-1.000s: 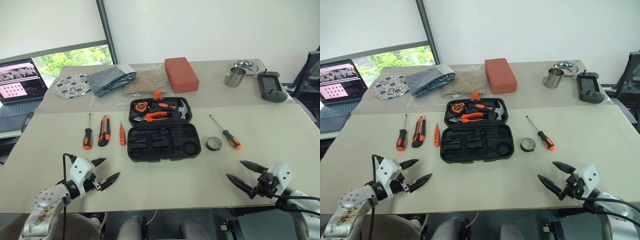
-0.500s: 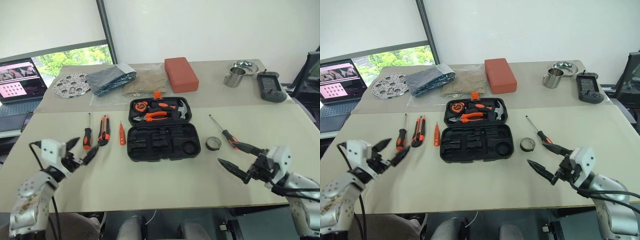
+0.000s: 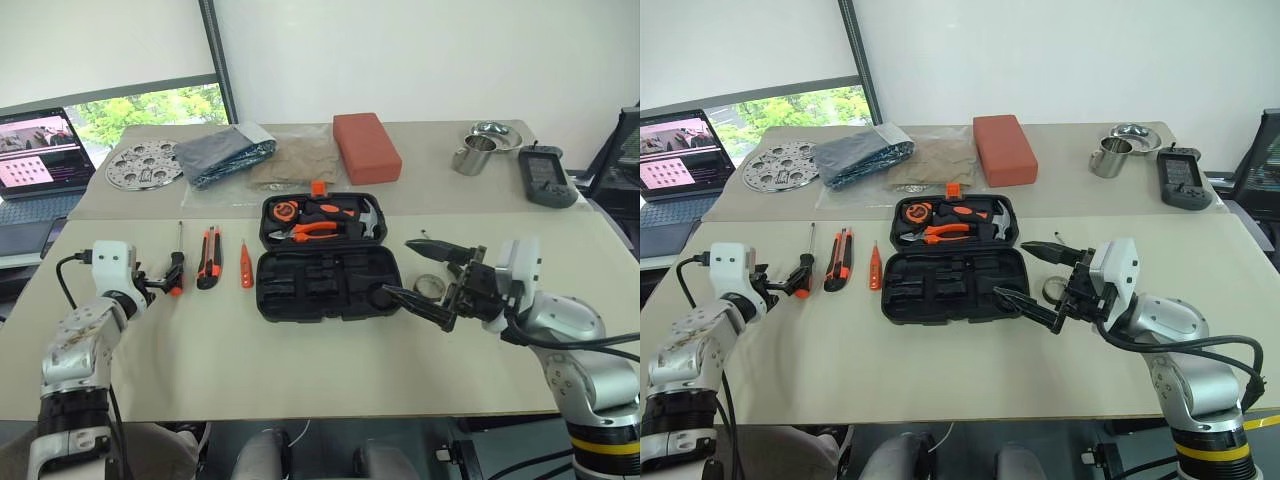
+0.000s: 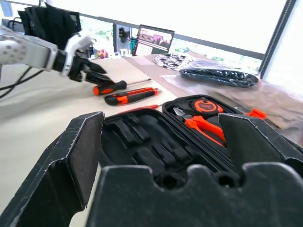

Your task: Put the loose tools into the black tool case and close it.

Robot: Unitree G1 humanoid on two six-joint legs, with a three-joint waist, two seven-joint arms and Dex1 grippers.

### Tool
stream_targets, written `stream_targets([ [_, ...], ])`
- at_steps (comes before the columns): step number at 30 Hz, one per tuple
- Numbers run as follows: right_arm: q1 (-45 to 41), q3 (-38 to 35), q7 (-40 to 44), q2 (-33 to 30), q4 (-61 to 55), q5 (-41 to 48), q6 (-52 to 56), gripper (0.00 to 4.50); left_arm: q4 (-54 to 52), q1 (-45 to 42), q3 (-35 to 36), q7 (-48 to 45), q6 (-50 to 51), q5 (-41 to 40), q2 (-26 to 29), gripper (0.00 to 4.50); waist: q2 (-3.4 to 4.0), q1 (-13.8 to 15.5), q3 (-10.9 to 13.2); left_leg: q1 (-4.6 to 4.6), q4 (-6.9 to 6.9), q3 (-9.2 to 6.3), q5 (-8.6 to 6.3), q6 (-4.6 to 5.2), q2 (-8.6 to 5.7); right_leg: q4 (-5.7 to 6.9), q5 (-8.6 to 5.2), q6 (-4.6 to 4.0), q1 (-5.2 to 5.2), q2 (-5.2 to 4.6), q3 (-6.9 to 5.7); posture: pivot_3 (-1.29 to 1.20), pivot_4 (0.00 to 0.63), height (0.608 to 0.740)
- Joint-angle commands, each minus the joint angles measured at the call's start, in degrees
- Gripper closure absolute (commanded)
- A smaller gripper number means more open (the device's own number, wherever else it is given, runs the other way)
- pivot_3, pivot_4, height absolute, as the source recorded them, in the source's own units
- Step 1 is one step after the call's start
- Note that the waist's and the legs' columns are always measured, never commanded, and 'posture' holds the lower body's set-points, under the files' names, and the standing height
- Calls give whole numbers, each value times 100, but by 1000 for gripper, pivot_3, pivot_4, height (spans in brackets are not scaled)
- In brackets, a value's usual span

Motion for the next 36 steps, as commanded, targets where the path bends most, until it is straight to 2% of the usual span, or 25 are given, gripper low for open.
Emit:
stream_targets([
  [1,-63,-74,-84,-13,-262,50,16,43,157,-300,-28,30,97,75,50,0,0,-1,0,0,0,0,0,0,0,0,0,0,0,0,0,0,150,740],
  [11,-53,-134,-122,-83,-327,78,53,43,783,-738,-412,213,533,376,-65,0,0,-11,0,0,2,0,0,0,-2,4,0,0,-2,1,0,0,150,740],
  [14,-69,-104,-134,-66,-331,53,57,0,775,-792,-449,173,864,322,-71,715,1,-3,-1,2,3,0,1,0,-4,7,0,0,0,0,-1,0,150,740],
  [18,-91,-103,-137,-59,-315,50,50,0,836,-857,-282,333,1071,288,-70,2071,3,-2,-2,5,5,0,1,0,-5,8,0,0,2,-1,0,0,150,740],
  [20,-97,-114,-123,-64,-284,47,36,0,881,-880,-182,400,1100,269,-66,2941,4,-23,-2,7,4,0,2,-3,-3,10,0,0,2,1,0,0,150,740],
  [22,-88,-130,-105,-61,-248,40,9,0,909,-871,-103,446,1031,279,-45,3527,4,-33,-2,8,4,-1,4,-5,-3,12,0,0,1,2,0,0,150,740],
  [26,-83,-165,-120,-28,-207,58,-13,0,1014,-953,154,556,852,206,-10,3548,3,-49,-2,8,4,-1,4,-6,-1,12,0,0,0,3,0,0,150,740],
  [30,-16,-324,-109,-57,-173,110,-36,0,1071,-1165,220,-167,-272,133,218,3548,-8,-34,5,4,3,-1,7,-10,1,13,0,0,-7,5,-1,0,150,740],
  [34,28,-633,-30,-129,-63,272,13,0,785,-1323,-501,-2126,-1341,145,594,3548,-13,42,8,-10,4,2,10,-15,-4,12,0,0,-15,0,-10,0,150,740],
  [36,89,-699,59,-167,-19,279,18,0,744,-1535,-773,-2856,-1073,-74,625,3548,-9,99,6,-10,4,14,11,-18,-8,9,0,-1,-12,-4,-13,0,150,740],
])
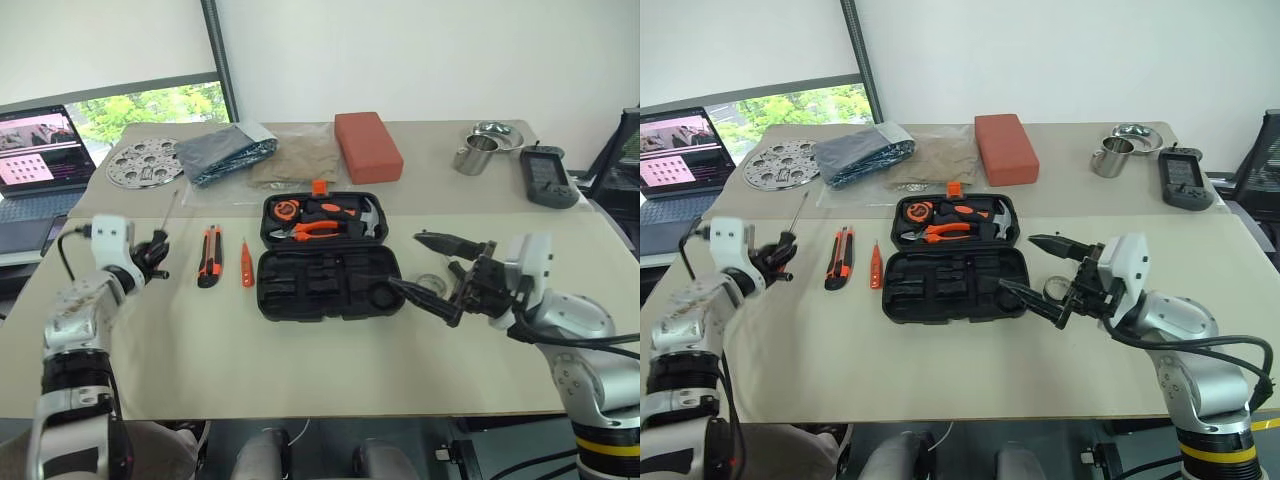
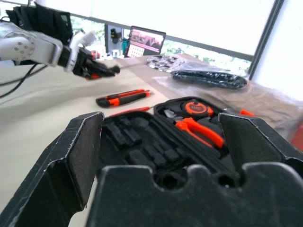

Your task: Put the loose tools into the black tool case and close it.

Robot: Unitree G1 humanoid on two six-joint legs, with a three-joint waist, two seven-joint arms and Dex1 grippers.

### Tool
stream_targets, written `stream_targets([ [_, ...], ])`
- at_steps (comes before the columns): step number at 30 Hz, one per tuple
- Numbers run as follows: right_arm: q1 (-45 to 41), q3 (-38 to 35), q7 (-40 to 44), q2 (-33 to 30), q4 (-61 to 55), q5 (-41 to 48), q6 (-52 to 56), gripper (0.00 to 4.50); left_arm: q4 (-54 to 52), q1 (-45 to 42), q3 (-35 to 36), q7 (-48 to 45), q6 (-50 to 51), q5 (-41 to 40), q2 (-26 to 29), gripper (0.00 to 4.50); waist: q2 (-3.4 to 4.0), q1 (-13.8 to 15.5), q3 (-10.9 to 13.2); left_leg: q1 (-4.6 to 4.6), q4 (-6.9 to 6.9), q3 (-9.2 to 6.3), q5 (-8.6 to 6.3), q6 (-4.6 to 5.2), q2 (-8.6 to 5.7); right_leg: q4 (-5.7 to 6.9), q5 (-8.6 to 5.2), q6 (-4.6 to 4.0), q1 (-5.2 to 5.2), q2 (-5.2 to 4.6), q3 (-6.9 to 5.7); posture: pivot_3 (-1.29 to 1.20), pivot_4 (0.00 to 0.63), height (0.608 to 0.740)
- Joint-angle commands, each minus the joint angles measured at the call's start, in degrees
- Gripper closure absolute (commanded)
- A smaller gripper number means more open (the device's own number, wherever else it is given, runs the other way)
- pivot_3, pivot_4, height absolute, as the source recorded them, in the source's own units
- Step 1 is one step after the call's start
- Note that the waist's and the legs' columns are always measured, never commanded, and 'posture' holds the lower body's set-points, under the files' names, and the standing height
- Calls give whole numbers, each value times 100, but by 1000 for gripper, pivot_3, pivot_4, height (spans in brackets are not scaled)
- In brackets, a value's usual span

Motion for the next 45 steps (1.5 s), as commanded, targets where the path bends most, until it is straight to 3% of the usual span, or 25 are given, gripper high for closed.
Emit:
stream_targets([
  [1,113,-300,180,-122,1,194,-64,0,-213,-547,-645,-1490,-251,-167,71,3548,5,42,-3,0,0,7,-2,3,-1,-1,0,0,1,0,0,0,150,740],
  [9,567,-530,412,-270,196,32,-225,0,1200,-1939,-2407,-2969,-2315,1180,-408,3548,11,14,-5,-15,10,13,-4,12,-6,-5,0,0,-3,13,2,0,150,740],
  [14,745,-645,382,-268,115,15,-257,0,2392,-2650,-2989,-3080,-3229,1812,-1034,3548,22,-15,-7,-55,48,7,-3,12,-3,3,0,0,-35,27,6,0,150,740],
  [25,1104,-727,92,-174,-280,16,-250,0,3679,-3277,-3329,-2349,-3370,2723,-1568,3548,29,-7,-10,-72,61,-30,-6,19,-3,12,-1,2,-49,27,9,0,150,740],
  [39,1068,-697,-100,-223,-343,-10,-214,0,3842,-3210,-3244,-2370,-3328,2812,-1807,3548,47,41,-21,-72,68,-47,-8,22,-9,23,-1,2,-44,27,1,0,150,740],
  [41,1089,-712,-99,-228,-351,-12,-222,0,3869,-3224,-3232,-2326,-3330,2824,-1829,2548,49,44,-22,-72,69,-50,-8,22,-10,23,-1,2,-41,27,0,0,150,740],
  [45,1137,-752,-92,-237,-372,0,-228,0,3882,-3287,-3168,-2118,-3441,2842,-1860,1219,50,59,-23,-71,75,-64,-6,26,-15,26,-1,2,-31,27,-7,0,150,740],
])
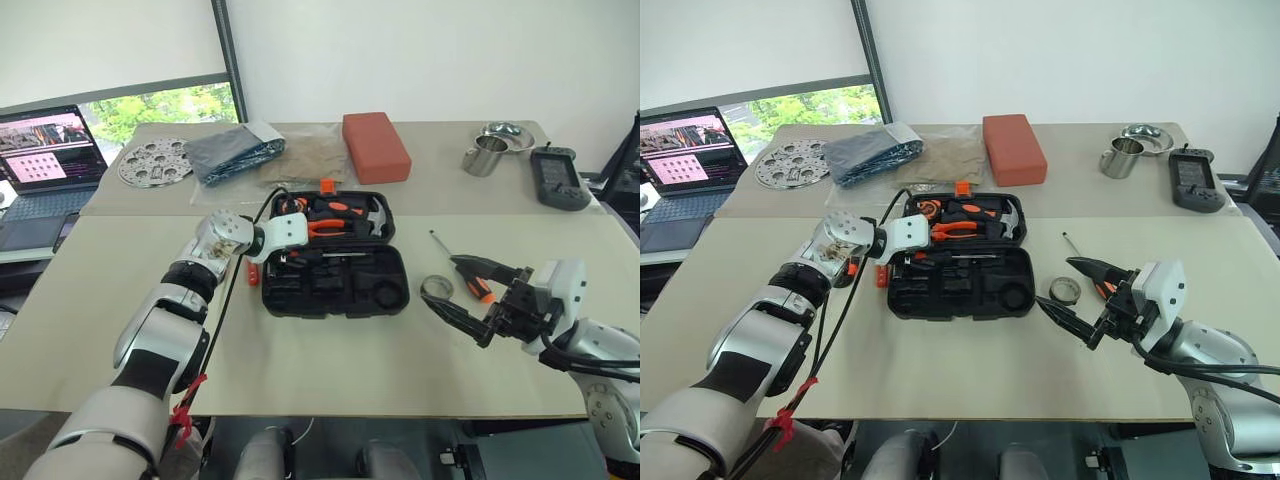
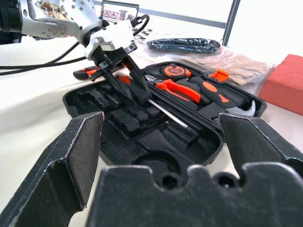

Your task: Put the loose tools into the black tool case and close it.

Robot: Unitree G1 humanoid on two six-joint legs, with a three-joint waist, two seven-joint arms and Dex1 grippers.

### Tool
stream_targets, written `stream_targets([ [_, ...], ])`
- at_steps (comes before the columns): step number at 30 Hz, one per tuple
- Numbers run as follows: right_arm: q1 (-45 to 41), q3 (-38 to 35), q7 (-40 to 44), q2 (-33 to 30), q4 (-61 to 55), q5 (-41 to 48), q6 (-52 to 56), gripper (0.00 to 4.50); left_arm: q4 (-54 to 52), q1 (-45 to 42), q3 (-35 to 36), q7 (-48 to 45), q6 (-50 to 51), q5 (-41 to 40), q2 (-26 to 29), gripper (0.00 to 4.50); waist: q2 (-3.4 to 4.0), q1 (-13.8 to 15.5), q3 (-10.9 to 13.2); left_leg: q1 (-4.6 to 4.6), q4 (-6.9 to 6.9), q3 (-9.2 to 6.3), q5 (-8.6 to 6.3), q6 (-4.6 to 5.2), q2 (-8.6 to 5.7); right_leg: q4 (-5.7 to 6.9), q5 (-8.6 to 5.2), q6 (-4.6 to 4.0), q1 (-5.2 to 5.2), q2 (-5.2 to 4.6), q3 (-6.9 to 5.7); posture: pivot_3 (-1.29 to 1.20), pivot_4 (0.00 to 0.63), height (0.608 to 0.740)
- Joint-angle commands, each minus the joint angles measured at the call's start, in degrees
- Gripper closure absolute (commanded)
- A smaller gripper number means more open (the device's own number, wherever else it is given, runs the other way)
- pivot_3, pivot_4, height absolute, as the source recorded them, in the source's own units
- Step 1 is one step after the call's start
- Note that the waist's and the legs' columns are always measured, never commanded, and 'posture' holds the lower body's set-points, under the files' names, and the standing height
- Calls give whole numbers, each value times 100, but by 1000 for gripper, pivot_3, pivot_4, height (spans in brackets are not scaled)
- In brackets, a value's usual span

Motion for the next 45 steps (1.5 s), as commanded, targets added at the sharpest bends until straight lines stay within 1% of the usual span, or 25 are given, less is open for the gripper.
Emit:
stream_targets([
  [1,18,-206,-13,-55,-234,38,-106,0,4,-116,132,199,-59,-22,-55,843,-1,-1,1,0,1,-2,1,1,0,3,0,0,0,0,-1,0,150,740],
  [3,40,-203,-8,-52,-231,28,-122,0,-108,-144,237,55,-87,-156,-44,279,-2,-7,1,1,3,-9,4,3,-3,9,0,0,4,0,-3,0,150,740],
  [9,10,-153,3,-31,-188,-10,-160,0,-539,-264,698,-215,199,-625,90,279,7,-35,-4,-14,7,-13,8,-3,-1,33,0,0,-19,6,1,0,150,740],
  [13,-34,-114,4,-8,-152,-40,-187,0,-680,-310,1102,89,648,-931,34,279,9,-41,-5,-13,5,-15,11,-7,1,36,0,0,-20,10,2,0,150,740],
  [14,-41,-107,7,5,-141,-50,-201,0,-671,-301,1248,365,828,-1014,-31,279,8,-41,-5,-13,6,-16,11,-7,1,36,0,0,-20,10,2,0,150,740],
  [16,-50,-92,8,22,-123,-66,-223,0,-692,-266,1440,779,1101,-1110,-133,829,8,-38,-4,-10,6,-16,11,-7,0,36,-1,1,-17,10,3,0,150,740],
  [17,-31,-90,7,36,-119,-80,-247,0,-926,-100,1618,1095,1435,-1279,-285,1060,8,-38,-5,-10,6,-17,11,-7,0,37,-1,1,-17,10,3,0,150,740],
  [20,62,-118,-18,77,-162,-82,-287,0,-1999,557,1875,1790,2362,-1579,-696,2259,14,-35,-8,-12,9,-22,11,-7,-1,40,-1,1,-15,8,5,0,150,740],
  [21,104,-121,-24,91,-190,-87,-297,0,-2427,796,1913,1977,2661,-1645,-821,2558,17,-33,-10,-11,10,-22,11,-7,-2,41,-1,1,-14,8,6,0,150,740],
  [23,170,-129,-41,120,-236,-96,-300,0,-3213,1239,1868,2159,3093,-1723,-981,3427,18,-31,-11,-15,13,-25,15,-13,-1,42,-1,1,-14,9,6,0,150,740],
  [26,247,-151,-49,142,-289,-91,-303,0,-3913,1773,1734,2467,3541,-1686,-1125,4440,17,-48,-10,-14,13,-26,36,-48,3,43,-1,1,-17,16,11,0,150,740],
  [29,297,-154,-51,145,-308,-87,-306,0,-4210,2240,1572,3012,3695,-1486,-1310,4440,15,-36,-9,-8,12,-32,34,-45,3,42,-1,1,-7,21,15,0,150,740],
  [32,287,-145,-64,151,-314,-86,-298,0,-4296,2384,1472,3356,3659,-1361,-1386,4440,11,-27,-6,-1,19,-34,28,-35,0,41,-1,1,7,18,16,0,150,740],
  [39,262,-127,-57,141,-316,-82,-284,0,-4293,2552,1258,3697,3775,-1233,-1455,4440,11,-26,-6,-3,20,-42,21,-21,-1,39,-1,1,10,20,16,0,150,740],
  [45,173,-89,-49,105,-300,-79,-231,0,-3887,2512,1030,3629,4013,-1120,-1407,4440,13,-26,-8,7,20,-44,20,-19,-2,36,-1,1,24,21,15,0,150,740],
])
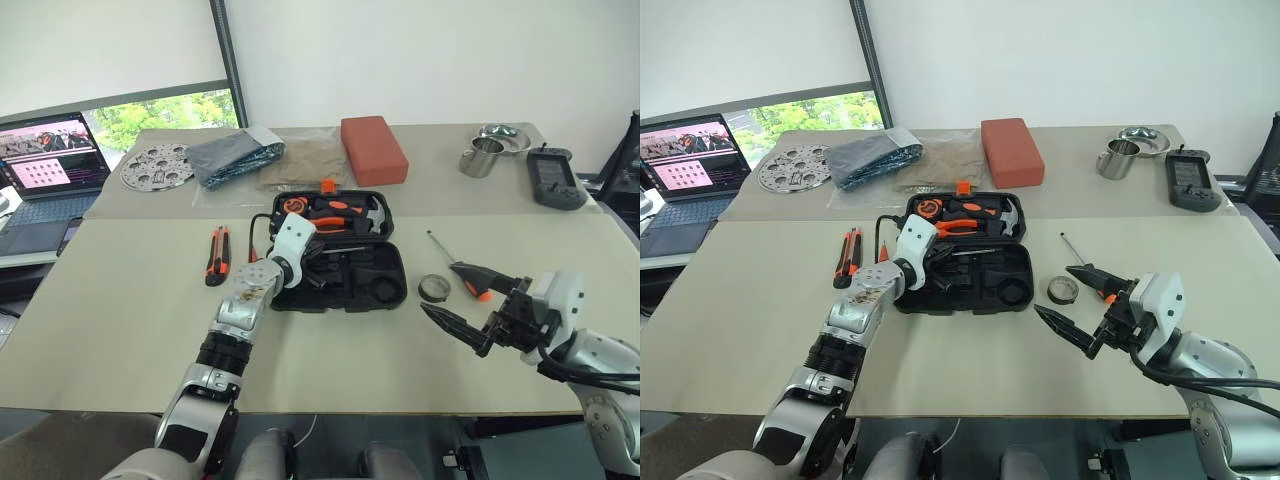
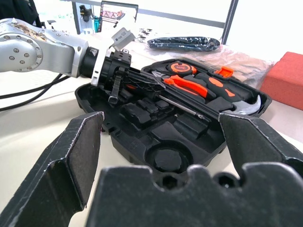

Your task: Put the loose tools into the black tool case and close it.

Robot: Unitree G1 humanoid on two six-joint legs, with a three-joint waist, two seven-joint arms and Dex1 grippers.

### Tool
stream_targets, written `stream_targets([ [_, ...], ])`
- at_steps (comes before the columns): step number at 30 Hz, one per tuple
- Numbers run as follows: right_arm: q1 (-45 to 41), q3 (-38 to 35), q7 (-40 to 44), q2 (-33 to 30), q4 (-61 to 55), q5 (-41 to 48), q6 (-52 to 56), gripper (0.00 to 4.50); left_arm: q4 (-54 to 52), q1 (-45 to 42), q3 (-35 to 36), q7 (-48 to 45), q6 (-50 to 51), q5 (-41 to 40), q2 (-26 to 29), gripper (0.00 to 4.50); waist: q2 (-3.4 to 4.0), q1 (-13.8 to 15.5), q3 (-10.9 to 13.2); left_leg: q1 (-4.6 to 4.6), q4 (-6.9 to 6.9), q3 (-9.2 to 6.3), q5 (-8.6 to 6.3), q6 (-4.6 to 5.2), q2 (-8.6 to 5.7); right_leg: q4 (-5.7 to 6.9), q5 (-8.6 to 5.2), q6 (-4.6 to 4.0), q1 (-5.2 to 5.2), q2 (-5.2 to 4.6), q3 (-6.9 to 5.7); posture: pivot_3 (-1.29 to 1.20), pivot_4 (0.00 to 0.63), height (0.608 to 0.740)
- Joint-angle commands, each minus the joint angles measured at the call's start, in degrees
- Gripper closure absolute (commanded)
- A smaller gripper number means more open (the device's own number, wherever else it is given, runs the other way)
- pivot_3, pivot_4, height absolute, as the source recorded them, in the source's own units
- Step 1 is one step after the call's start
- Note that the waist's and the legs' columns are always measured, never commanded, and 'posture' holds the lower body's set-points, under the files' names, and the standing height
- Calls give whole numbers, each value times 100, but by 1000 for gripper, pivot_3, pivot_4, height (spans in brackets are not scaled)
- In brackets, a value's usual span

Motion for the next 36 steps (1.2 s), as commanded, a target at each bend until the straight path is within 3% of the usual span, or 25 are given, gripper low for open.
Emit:
stream_targets([
  [1,-92,-84,-29,-26,-170,30,-103,0,333,16,-181,-54,227,98,49,4440,1,1,-1,4,0,-1,0,0,0,-1,0,0,5,0,0,0,150,740],
  [28,-42,-135,-134,-179,-143,-21,-2,0,1399,58,-96,195,628,16,-99,4440,-14,-16,-70,58,-1,-5,-10,15,-4,-12,-1,0,62,-10,1,0,150,740],
  [36,-178,-150,-611,-185,250,-305,187,0,510,116,453,-536,-276,-797,-69,4440,-16,-53,-74,39,-5,-6,-12,17,-1,-10,-1,0,43,-13,5,0,150,740],
])
